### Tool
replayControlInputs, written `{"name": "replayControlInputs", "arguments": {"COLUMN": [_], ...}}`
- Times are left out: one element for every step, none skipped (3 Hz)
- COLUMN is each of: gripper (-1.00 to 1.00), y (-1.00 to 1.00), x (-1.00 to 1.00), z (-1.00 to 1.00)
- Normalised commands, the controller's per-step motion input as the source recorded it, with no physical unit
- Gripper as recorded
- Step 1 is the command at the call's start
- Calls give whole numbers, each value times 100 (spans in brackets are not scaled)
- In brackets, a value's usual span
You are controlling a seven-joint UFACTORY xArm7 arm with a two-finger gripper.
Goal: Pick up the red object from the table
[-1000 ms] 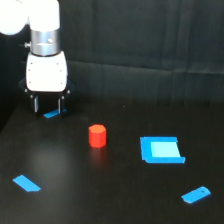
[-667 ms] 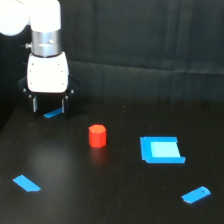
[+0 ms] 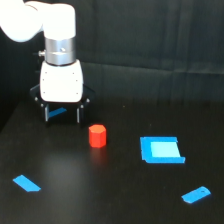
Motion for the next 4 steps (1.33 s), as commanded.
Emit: {"name": "replayControlInputs", "arguments": {"gripper": [100,99,91,99], "y": [-38,-53,-77,-81], "x": [95,92,69,34], "z": [-18,-14,0,4]}}
